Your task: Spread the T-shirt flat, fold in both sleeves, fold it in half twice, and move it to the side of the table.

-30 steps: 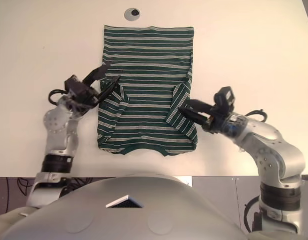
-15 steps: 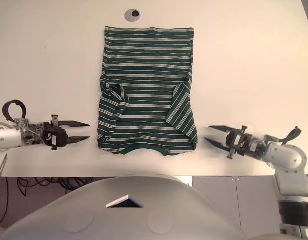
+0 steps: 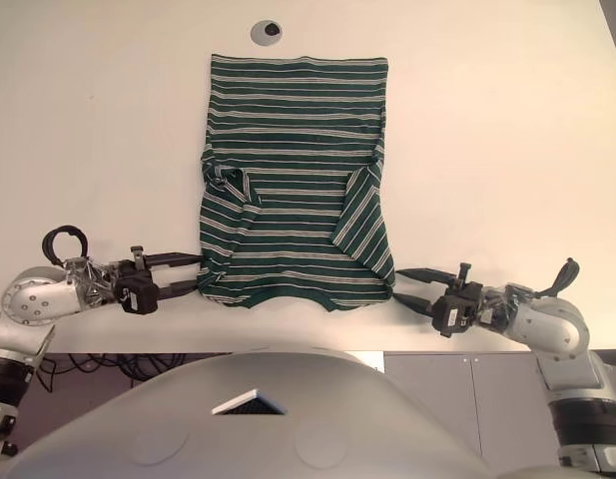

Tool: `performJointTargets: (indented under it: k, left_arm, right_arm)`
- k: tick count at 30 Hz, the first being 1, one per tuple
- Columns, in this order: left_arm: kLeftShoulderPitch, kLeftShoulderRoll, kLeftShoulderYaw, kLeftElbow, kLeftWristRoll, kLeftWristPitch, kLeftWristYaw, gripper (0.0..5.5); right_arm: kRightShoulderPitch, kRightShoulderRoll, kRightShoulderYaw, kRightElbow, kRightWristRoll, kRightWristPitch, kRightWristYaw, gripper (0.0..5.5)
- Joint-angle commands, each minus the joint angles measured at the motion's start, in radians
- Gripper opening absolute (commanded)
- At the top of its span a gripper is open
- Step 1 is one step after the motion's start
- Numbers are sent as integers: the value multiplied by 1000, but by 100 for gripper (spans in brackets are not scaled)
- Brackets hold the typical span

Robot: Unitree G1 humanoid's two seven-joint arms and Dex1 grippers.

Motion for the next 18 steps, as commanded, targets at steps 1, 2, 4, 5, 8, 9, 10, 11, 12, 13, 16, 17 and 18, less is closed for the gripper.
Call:
performJointTargets:
  k: [1, 2, 4, 5, 8, 9, 10, 11, 12, 13, 16, 17, 18]
  left_arm:
    - [-6, 6, -50, 55, 78, 4, 1, 185]
    - [-10, 7, -58, 60, 77, 1, 1, 168]
    - [-17, 10, -73, 61, 72, 0, 2, 139]
    - [-20, 12, -80, 61, 69, 1, 2, 120]
    - [-24, 16, -96, 63, 64, 4, 1, 78]
    - [-25, 18, -101, 64, 63, 4, 1, 68]
    - [-26, 20, -105, 65, 62, 5, 1, 52]
    - [-28, 21, -108, 65, 60, 5, 2, 41]
    - [-29, 22, -110, 65, 60, 6, 2, 28]
    - [-31, 23, -113, 62, 57, 9, 1, 14]
    - [-36, 27, -120, 57, 50, 13, 2, 0]
    - [-37, 28, -123, 58, 48, 12, 3, 0]
    - [-37, 31, -125, 56, 45, 13, 4, 0]
  right_arm:
    - [-25, -24, 46, 37, -80, -18, -22, 196]
    - [-31, -25, 51, 42, -91, -28, -33, 199]
    - [-40, -29, 62, 49, -107, -41, -52, 199]
    - [-44, -32, 68, 51, -112, -44, -60, 199]
    - [-55, -40, 76, 56, -142, -56, -87, 174]
    - [-59, -43, 78, 59, -150, -58, -95, 161]
    - [-61, -46, 81, 61, -156, -60, -100, 142]
    - [-63, -49, 85, 63, -159, -61, -105, 130]
    - [-64, -52, 89, 64, -161, -62, -110, 113]
    - [-66, -57, 95, 66, -161, -63, -116, 93]
    - [-70, -70, 116, 66, -154, -62, -127, 47]
    - [-71, -73, 121, 66, -150, -61, -128, 27]
    - [-70, -76, 128, 62, -138, -56, -124, 10]
